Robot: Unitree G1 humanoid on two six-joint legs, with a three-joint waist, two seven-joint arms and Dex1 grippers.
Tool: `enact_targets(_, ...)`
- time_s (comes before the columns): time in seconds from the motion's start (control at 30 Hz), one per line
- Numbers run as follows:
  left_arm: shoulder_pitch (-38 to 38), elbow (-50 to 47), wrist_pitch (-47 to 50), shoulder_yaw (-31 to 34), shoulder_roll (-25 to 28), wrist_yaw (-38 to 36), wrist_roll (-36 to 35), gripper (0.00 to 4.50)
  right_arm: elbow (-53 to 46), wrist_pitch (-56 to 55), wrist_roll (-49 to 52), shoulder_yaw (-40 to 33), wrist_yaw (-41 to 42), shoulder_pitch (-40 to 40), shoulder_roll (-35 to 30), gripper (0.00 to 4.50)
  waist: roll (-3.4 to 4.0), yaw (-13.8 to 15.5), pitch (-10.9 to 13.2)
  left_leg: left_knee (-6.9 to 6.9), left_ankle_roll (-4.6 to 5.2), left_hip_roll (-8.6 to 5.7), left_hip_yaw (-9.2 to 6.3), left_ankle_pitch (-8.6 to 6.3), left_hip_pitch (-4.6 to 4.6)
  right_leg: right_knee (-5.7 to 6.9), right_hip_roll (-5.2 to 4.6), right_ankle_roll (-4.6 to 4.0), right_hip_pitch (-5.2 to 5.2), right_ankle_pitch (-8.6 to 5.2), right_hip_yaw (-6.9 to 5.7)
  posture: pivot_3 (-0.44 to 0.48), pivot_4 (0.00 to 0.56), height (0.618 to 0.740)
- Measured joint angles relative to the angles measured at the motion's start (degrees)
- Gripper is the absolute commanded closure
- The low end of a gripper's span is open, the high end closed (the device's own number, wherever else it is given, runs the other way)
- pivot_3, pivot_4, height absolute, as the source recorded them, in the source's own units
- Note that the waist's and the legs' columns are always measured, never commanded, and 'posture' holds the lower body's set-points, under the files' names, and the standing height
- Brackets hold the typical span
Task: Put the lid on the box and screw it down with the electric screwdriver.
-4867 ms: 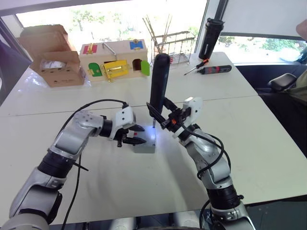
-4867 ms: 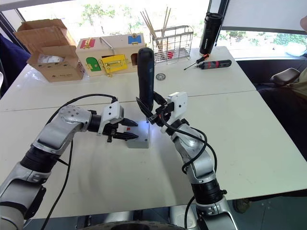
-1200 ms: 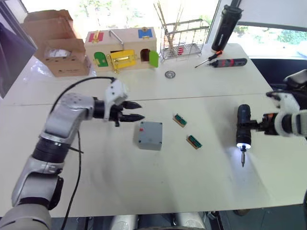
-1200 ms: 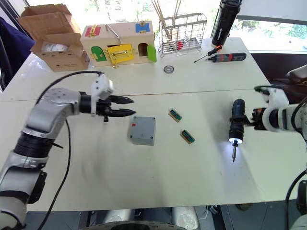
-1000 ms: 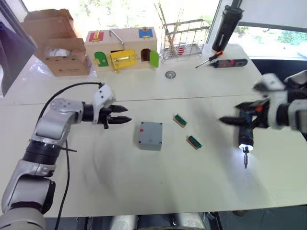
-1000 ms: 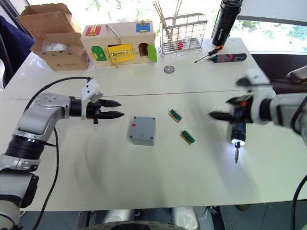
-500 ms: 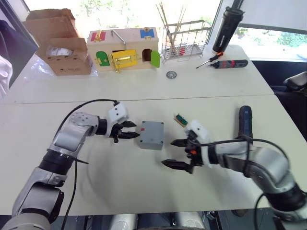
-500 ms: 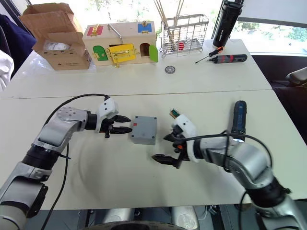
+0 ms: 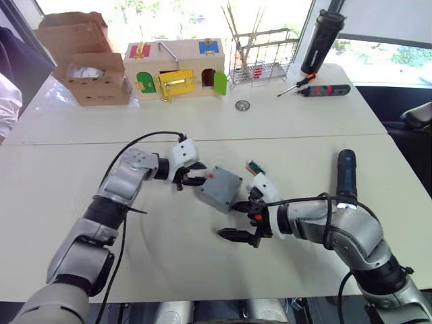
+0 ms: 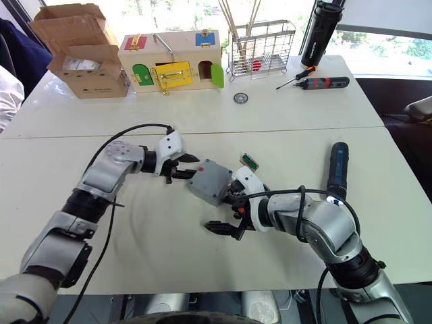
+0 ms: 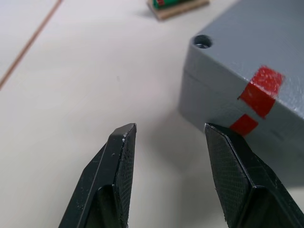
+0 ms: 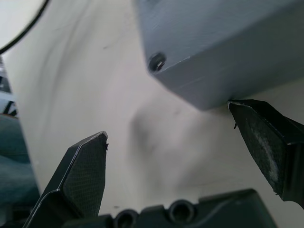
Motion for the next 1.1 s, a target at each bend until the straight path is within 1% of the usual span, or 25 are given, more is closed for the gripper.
enact_targets(0.13, -0.97, 4.71, -3.27, -0.04, -0.98, 1.32, 1.99, 2.17, -2.31, 2.31, 0.72, -0.36, -1.29, 1.2, 0.62, 0.02, 0.0, -0.16, 0.0, -0.01, 0.0, 0.01, -0.01, 0.0, 0.0, 0.04, 0.02, 0.0, -0.05, 0.0, 0.0, 0.0, 0.15, 0.74)
enact_targets(0.23, -1.37, 6.41, -5.05, 0.0, -0.95, 1.89, 2.93, 2.17, -4.6, 4.02, 1.17, -1.09, -2.27, 1.96, 0.19, 0.02, 0.0, -0.13, 0.0, -0.01, 0.0, 0.0, -0.01, 0.0, 0.0, 0.04, 0.01, 0.0, -0.04, 0.0, 0.0, 0.0, 0.15, 0.74)
enact_targets(0.27, -1.48, 6.63, -5.23, 0.02, -0.72, 1.92, 3.09, 2.17, -5.64, 4.26, 1.04, -1.25, -2.46, 2.26, -0.86, 0.02, 0.0, -0.11, 0.0, 0.0, 0.0, 0.0, -0.01, 0.0, 0.0, 0.04, 0.01, 0.0, -0.03, 0.0, 0.0, 0.0, 0.15, 0.74)
enact_targets(0.33, -1.16, 5.91, -5.05, 0.18, 1.56, 1.18, 3.11, 2.17, -7.68, 3.35, -0.18, -2.01, -2.28, 2.74, -6.04, 0.02, -0.01, -0.07, 0.0, 0.0, 0.01, -0.03, 0.0, -0.01, 0.0, 0.03, -0.02, 0.0, -0.02, 0.0, 0.01, 0.0, 0.15, 0.74)
enact_targets(0.43, 2.92, -0.43, -2.04, 1.51, 7.55, -2.29, 2.16, 2.17, -8.06, -1.27, -4.37, -3.05, -1.1, 2.45, -12.39, 0.02, 0.0, -0.73, -0.01, -0.05, 0.04, 0.01, 0.0, -0.03, 0.04, 0.04, 0.03, 0.0, -0.07, 0.0, 0.08, 0.0, 0.15, 0.74)
enact_targets(0.53, 9.97, -12.03, 4.1, 2.33, 12.62, -6.96, -0.87, 2.17, -6.06, -7.7, -8.36, -1.66, 1.4, -0.29, -14.12, 0.02, 0.0, -1.3, -0.02, -0.09, 0.05, 0.11, -0.04, -0.03, 0.04, 0.03, 0.02, -0.01, -0.05, -0.01, 0.07, 0.0, 0.15, 0.74)
enact_targets(0.57, 10.84, -13.81, 5.06, 2.26, 13.03, -7.72, -1.4, 2.17, -5.51, -8.62, -9.02, -1.43, 1.8, -0.61, -14.17, 0.02, 0.0, -1.33, -0.01, -0.09, 0.04, 0.11, -0.05, -0.03, 0.04, 0.01, 0.02, -0.01, -0.04, -0.01, 0.07, 0.0, 0.15, 0.74)
enact_targets(0.63, 14.2, -20.02, 8.95, 2.41, 14.84, -8.78, -3.13, 2.17, -2.37, -12.83, -12.07, 1.48, 3.99, -2.72, -14.47, 0.02, 0.0, -1.32, -0.02, -0.06, 0.05, 0.08, -0.04, -0.03, 0.04, 0.02, -0.04, -0.01, -0.01, -0.01, 0.09, 0.0, 0.15, 0.74)
enact_targets(0.7, 15.68, -22.95, 11.45, 2.43, 15.16, -8.85, -4.01, 2.17, 0.17, -15.74, -14.75, 3.65, 5.75, -3.83, -14.63, 0.02, 0.0, -0.89, -0.01, -0.03, 0.14, 0.06, -0.04, -0.08, 0.04, 0.02, -0.04, -0.01, 0.01, -0.01, 0.09, 0.0, 0.15, 0.74)
enact_targets(0.8, 16.72, -25.56, 14.15, 2.52, 14.59, -6.98, -4.5, 2.17, 3.9, -19.65, -17.95, 6.68, 8.8, -5.98, -14.25, 0.02, 0.0, -0.22, -0.01, 0.0, 0.14, 0.06, -0.01, -0.08, 0.04, 0.02, -0.01, -0.01, 0.01, 0.0, 0.08, 0.0, 0.15, 0.74)
enact_targets(0.97, 17.88, -28.38, 16.67, 2.34, 12.79, -4.37, -4.98, 2.17, 10.08, -24.55, -22.12, 9.43, 12.18, -8.48, -12.08, 0.02, 0.0, 0.06, -0.02, 0.03, 0.06, 0.02, 0.0, -0.04, 0.04, 0.02, -0.02, -0.01, 0.02, 0.0, 0.06, 0.0, 0.15, 0.74)
enact_targets(1.1, 18.41, -29.21, 17.56, 2.14, 11.39, -3.3, -5.48, 2.17, 14.91, -27.51, -25.09, 10.33, 14.44, -8.98, -10.59, 0.02, 0.0, 0.06, -0.02, 0.02, 0.05, 0.02, 0.0, -0.03, 0.04, 0.03, -0.02, -0.01, 0.01, 0.0, 0.05, 0.0, 0.15, 0.74)
